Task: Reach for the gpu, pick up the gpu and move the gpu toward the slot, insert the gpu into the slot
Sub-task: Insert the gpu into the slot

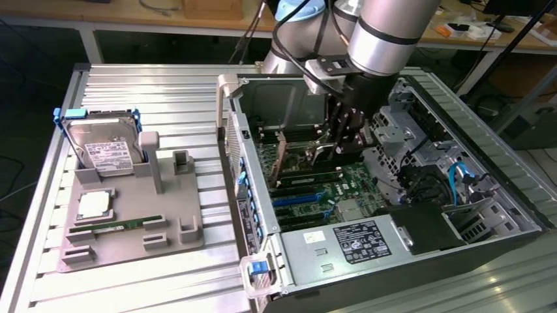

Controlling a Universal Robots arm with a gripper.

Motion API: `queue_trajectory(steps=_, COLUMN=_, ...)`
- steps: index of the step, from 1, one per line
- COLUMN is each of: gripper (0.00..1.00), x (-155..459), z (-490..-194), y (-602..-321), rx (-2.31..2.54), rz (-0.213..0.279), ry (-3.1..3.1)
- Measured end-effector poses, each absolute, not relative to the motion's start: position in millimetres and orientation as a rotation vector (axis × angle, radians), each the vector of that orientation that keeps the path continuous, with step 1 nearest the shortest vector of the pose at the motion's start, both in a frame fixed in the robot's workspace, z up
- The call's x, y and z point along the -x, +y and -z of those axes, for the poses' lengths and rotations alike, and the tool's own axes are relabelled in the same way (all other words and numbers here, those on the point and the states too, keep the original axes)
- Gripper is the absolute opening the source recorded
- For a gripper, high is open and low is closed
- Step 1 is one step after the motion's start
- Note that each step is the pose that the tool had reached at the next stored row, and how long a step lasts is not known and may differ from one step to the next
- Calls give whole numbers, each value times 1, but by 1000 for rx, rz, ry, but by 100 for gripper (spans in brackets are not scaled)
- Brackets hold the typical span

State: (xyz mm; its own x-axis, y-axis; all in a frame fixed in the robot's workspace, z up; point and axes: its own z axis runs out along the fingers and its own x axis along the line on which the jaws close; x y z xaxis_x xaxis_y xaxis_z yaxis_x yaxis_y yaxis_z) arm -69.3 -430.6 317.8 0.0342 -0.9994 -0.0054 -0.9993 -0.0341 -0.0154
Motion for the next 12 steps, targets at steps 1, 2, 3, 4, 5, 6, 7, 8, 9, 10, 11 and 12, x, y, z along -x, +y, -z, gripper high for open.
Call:
queue_trajectory(steps=1, gripper=27, x=70, z=-316, y=-431, rx=2248, rz=11, ry=2173)
queue_trajectory(steps=2, gripper=27, x=71, z=-314, y=-431, rx=2248, rz=11, ry=2173)
queue_trajectory(steps=3, gripper=27, x=72, z=-312, y=-431, rx=2248, rz=11, ry=2173)
queue_trajectory(steps=4, gripper=27, x=73, z=-310, y=-432, rx=2248, rz=11, ry=2173)
queue_trajectory(steps=5, gripper=27, x=74, z=-309, y=-432, rx=2248, rz=11, ry=2173)
queue_trajectory(steps=6, gripper=27, x=74, z=-307, y=-433, rx=2249, rz=11, ry=2173)
queue_trajectory(steps=7, gripper=27, x=75, z=-305, y=-434, rx=2249, rz=11, ry=2173)
queue_trajectory(steps=8, gripper=27, x=75, z=-302, y=-435, rx=2248, rz=11, ry=2173)
queue_trajectory(steps=9, gripper=27, x=76, z=-301, y=-436, rx=2248, rz=11, ry=2173)
queue_trajectory(steps=10, gripper=27, x=77, z=-298, y=-437, rx=2248, rz=11, ry=2173)
queue_trajectory(steps=11, gripper=27, x=77, z=-296, y=-438, rx=2249, rz=11, ry=2173)
queue_trajectory(steps=12, gripper=27, x=78, z=-295, y=-439, rx=2249, rz=11, ry=2173)
